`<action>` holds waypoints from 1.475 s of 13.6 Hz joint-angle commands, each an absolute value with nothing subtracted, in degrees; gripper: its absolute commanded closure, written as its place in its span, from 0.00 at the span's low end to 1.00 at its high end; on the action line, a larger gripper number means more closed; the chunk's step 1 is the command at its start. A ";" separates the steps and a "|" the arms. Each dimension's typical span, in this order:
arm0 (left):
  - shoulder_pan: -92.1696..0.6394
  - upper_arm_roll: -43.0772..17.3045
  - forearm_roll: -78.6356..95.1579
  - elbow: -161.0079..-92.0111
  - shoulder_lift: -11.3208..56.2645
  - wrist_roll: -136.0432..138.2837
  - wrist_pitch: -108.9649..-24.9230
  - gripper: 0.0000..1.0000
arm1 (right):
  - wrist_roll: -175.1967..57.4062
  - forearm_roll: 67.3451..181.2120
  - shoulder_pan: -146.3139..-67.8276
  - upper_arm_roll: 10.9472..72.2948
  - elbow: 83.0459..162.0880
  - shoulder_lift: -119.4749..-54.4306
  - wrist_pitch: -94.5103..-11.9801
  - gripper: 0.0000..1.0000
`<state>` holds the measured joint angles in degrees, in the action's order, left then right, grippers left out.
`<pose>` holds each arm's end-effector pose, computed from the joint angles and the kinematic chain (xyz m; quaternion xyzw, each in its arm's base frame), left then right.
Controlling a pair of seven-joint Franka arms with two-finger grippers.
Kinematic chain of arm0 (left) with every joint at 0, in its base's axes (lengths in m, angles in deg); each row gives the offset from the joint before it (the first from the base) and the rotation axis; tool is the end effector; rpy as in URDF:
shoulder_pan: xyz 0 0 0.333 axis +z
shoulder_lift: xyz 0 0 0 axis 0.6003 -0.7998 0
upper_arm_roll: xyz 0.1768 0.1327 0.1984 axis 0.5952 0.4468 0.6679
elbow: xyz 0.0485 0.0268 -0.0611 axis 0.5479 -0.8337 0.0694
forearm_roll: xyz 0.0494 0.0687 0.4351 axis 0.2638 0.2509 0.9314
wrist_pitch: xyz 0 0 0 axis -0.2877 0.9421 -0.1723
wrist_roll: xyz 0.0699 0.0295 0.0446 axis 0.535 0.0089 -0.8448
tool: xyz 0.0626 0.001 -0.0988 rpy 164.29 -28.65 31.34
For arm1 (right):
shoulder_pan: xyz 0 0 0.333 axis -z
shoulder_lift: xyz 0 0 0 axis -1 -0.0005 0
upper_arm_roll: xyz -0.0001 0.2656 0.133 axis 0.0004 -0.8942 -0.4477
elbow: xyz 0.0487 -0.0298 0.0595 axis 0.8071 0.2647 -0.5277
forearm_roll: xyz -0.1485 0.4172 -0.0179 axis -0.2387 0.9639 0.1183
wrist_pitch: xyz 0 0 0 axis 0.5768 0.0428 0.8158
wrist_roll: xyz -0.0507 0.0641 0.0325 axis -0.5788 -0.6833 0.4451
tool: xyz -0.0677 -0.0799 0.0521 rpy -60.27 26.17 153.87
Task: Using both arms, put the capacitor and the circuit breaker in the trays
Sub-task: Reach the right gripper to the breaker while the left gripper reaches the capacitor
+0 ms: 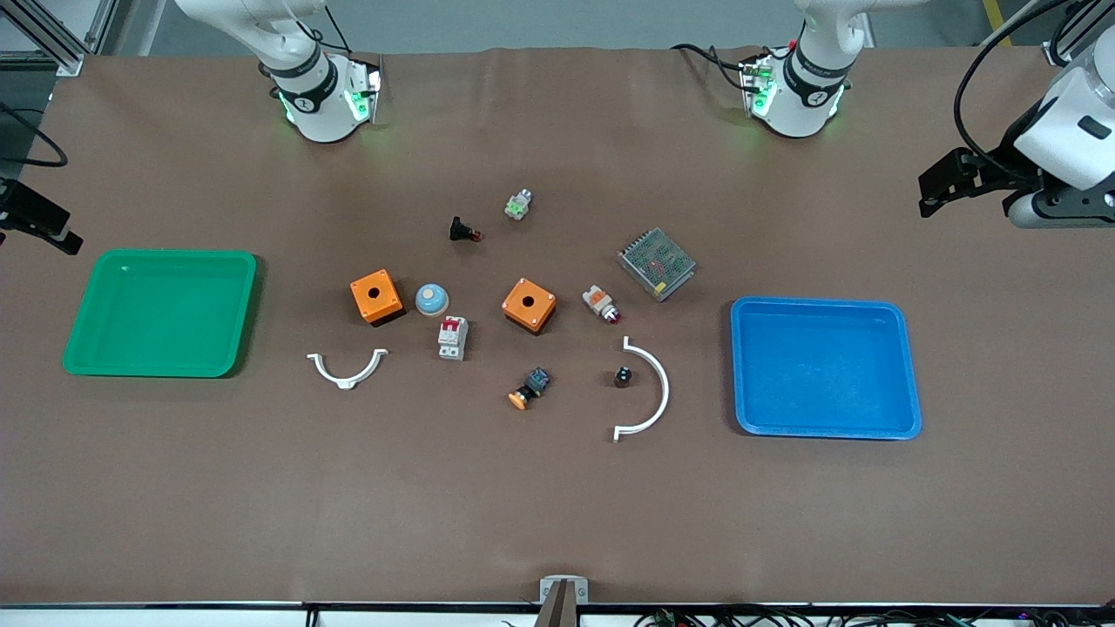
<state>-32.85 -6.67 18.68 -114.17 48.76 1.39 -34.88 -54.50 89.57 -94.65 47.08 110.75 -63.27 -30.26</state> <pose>0.5879 -0.0800 0.6201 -0.9997 0.0147 0.0132 0.0153 0.6077 -0.0619 0.6290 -0.9974 0.0486 -0.0495 0.0168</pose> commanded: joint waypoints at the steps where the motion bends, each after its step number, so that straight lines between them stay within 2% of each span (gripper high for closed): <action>1: -32.76 -7.30 19.19 -113.55 48.27 2.21 -33.98 0.00 | -55.09 89.37 -93.75 46.45 109.41 -63.93 -29.38 0.00; 4: -33.90 -7.39 19.45 -113.37 44.86 1.95 -34.85 0.00 | -55.18 89.37 -92.97 46.45 109.33 -63.84 -28.60 0.00; 6: -34.17 -7.48 19.54 -112.41 40.12 1.95 -37.13 0.00 | -55.18 89.37 -93.13 46.45 109.50 -64.10 -28.06 0.00; 8: -34.43 -7.48 19.37 -113.19 35.46 0.89 -43.44 0.00 | -54.75 89.37 -94.45 45.93 110.46 -64.28 -27.37 0.00; 12: -37.76 -7.39 19.89 -113.28 26.84 -3.22 -52.59 0.00 | -45.73 89.63 -104.70 45.84 117.31 -64.89 -28.76 0.00; 15: -42.76 -7.39 19.89 -112.93 20.96 -7.88 -59.27 0.00 | -39.02 94.17 -112.37 45.84 122.32 -69.45 -35.68 0.00; 18: -46.55 -7.39 19.62 -112.49 14.80 -16.21 -68.66 0.00 | -37.79 97.10 -117.90 45.84 129.26 -74.37 -50.78 0.00; 20: -51.63 -6.52 19.98 -108.65 8.92 -22.38 -72.90 0.09 | -35.24 97.19 -120.28 45.84 129.37 -79.81 -56.78 0.00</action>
